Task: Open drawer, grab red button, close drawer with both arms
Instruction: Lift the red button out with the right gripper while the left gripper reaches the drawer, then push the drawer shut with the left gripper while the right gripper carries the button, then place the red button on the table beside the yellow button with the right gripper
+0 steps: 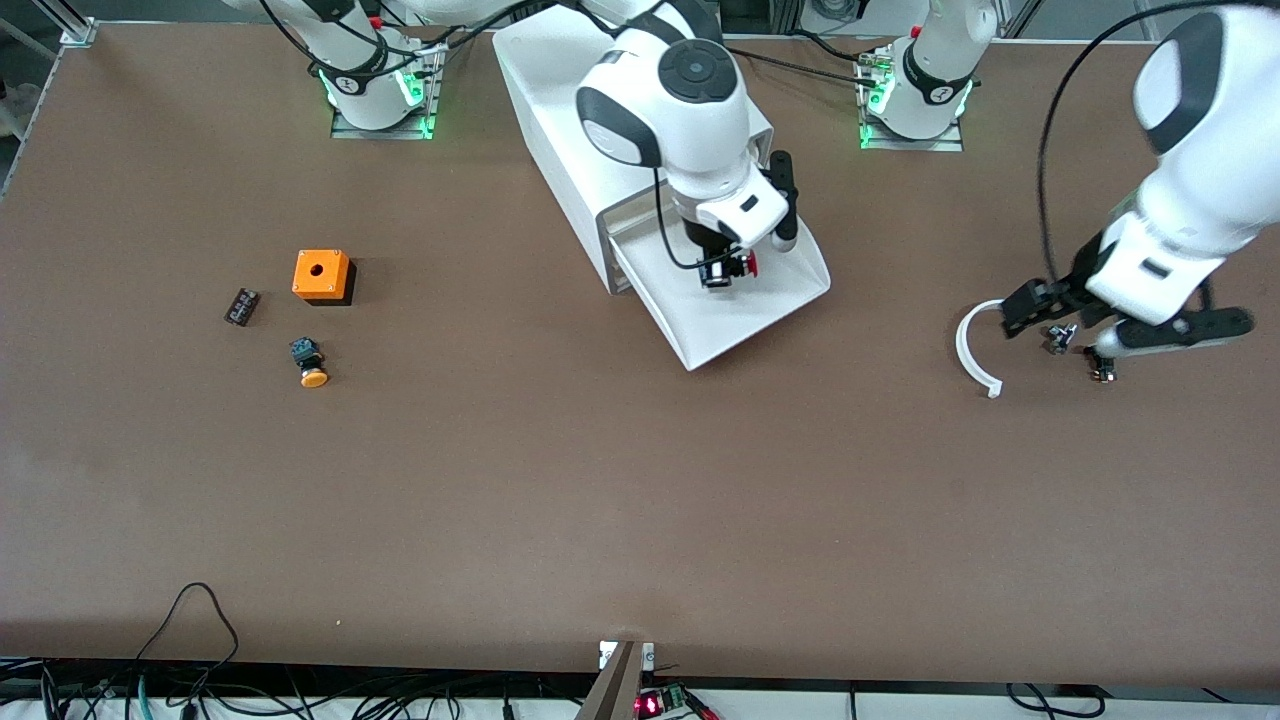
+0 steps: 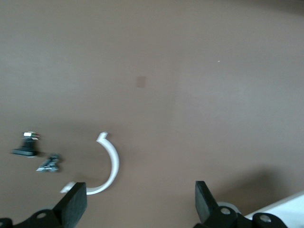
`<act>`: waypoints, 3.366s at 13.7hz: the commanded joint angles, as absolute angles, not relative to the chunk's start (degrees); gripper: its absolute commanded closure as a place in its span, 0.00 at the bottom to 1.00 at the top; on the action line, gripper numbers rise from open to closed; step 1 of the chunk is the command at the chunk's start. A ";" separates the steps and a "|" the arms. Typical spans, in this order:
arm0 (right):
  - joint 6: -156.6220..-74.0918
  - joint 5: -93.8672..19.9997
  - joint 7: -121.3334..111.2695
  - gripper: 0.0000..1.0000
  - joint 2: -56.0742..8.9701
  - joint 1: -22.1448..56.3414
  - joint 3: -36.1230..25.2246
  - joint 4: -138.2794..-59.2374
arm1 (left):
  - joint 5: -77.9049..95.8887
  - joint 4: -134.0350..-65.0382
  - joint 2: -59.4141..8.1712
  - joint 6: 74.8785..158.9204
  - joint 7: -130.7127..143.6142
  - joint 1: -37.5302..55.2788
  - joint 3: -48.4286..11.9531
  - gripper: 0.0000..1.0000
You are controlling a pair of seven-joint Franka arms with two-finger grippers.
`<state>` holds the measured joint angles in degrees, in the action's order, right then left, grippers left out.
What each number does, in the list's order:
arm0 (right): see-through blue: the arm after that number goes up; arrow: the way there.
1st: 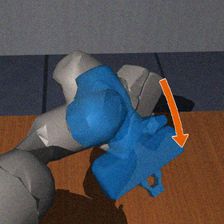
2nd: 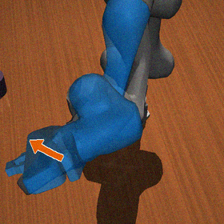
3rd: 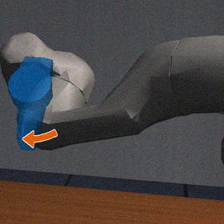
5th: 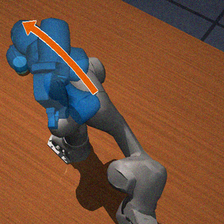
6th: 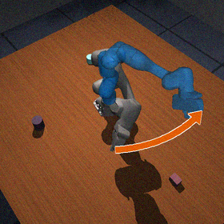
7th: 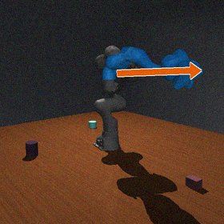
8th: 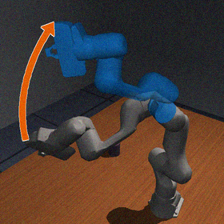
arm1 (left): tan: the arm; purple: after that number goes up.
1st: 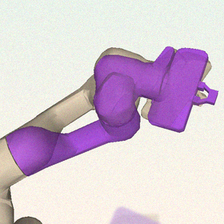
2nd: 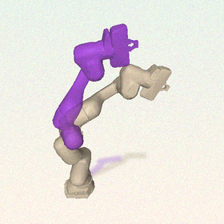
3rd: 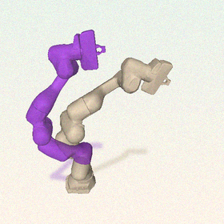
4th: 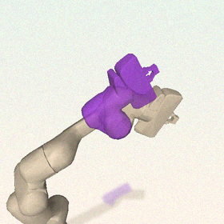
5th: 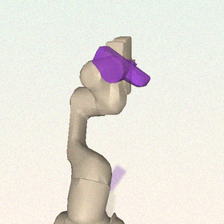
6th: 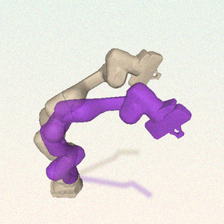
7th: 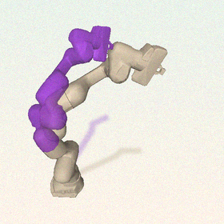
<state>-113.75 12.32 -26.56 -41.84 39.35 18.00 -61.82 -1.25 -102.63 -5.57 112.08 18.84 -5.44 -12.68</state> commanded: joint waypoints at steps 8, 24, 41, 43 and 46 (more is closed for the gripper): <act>-112.06 12.83 18.43 0.69 -30.07 29.64 4.31 -78.81 | -1.84 -106.96 -16.07 129.01 45.15 -1.77 -19.34 0.00; -143.95 5.19 17.15 0.69 -24.87 9.85 3.87 -120.23 | -2.46 -118.99 -19.70 142.12 69.52 13.53 -21.25 0.00; -106.98 0.36 15.81 0.00 -19.87 8.17 3.25 -92.13 | -2.11 -125.42 -16.17 141.41 68.38 12.93 -37.27 0.00; -101.81 0.70 16.43 0.00 -18.20 8.09 3.16 -88.00 | -2.55 -124.28 -15.74 141.85 68.29 8.02 -34.73 0.00; -96.59 1.66 16.35 0.00 -15.74 8.09 3.25 -83.85 | -2.64 -119.37 -13.63 141.86 66.81 4.32 -27.18 0.00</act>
<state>-99.40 1.48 15.64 -17.25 8.42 2.91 -86.20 -1.44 -121.95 -16.14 142.69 67.93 6.81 -30.57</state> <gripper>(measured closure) 0.000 0.000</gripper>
